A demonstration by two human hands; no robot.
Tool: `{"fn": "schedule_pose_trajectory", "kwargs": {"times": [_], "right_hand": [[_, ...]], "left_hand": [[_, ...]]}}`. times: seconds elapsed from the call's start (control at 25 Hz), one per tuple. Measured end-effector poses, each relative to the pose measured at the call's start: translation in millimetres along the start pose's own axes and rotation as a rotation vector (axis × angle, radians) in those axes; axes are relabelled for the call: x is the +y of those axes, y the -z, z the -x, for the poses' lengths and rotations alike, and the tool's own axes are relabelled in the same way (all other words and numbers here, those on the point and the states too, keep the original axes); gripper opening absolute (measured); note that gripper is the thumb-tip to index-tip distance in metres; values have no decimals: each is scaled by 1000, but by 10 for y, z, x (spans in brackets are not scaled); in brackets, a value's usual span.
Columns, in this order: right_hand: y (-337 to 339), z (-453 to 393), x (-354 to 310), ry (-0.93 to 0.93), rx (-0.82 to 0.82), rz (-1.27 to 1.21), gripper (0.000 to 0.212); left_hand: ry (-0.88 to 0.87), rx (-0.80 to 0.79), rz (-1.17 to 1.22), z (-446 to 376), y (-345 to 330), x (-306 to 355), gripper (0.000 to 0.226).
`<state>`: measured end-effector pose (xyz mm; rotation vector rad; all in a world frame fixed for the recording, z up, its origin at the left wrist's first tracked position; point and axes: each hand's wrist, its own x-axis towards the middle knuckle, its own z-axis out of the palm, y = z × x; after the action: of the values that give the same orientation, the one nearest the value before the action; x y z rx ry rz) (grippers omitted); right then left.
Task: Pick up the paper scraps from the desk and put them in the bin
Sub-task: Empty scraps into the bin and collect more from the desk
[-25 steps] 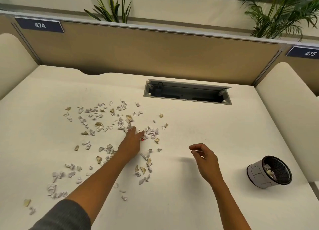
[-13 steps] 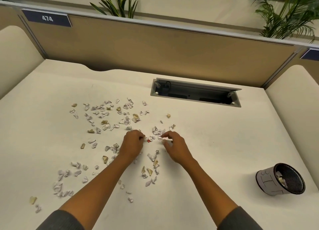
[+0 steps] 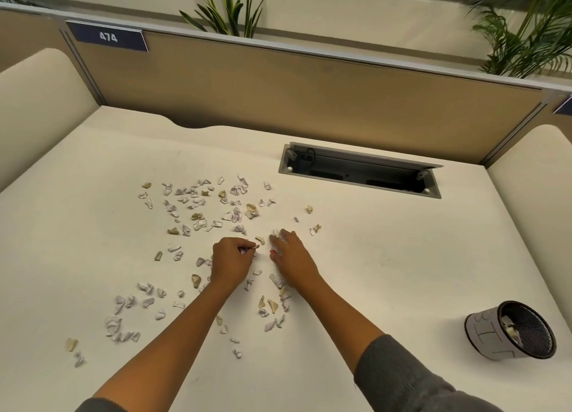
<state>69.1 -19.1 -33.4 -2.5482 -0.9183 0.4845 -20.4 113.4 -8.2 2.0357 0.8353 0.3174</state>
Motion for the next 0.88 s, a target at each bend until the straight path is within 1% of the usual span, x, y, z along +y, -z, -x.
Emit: {"fn": "schedule_pose_trajectory", "kwargs": {"times": [0.08,0.2,0.24,0.36,0.44,0.48,0.56,0.64,0.76,0.88], "right_hand": [[-16,81,-8,69,76,111,34],[-17,288,35,103,160,107,17],[-18,353,68,113,173,106,15],[-29,506,198,104,174,131,17],[-27,576,278,80,182,83,19],[-8,619,315,42,199,-8,22],[84,712,398,-97,251,-303,28],[215,851,491,-217,290,-566,25],[348,1154,685,-295,313,-746,21],[438,1503,914,-375,312,-1010,19]], "left_hand": [[7,-3,4,44,-15,15,11],[9,-14,13,133,-67,52,11],[14,-17,20,168,-90,76,10],[26,-40,52,286,-166,161,10],[35,-65,82,365,-218,217,9],[39,-75,95,406,-245,247,9],[43,-90,116,478,-291,308,8],[42,-106,127,542,-332,360,8],[46,-124,155,619,-393,422,8],[65,-135,150,703,-499,495,8]]}}
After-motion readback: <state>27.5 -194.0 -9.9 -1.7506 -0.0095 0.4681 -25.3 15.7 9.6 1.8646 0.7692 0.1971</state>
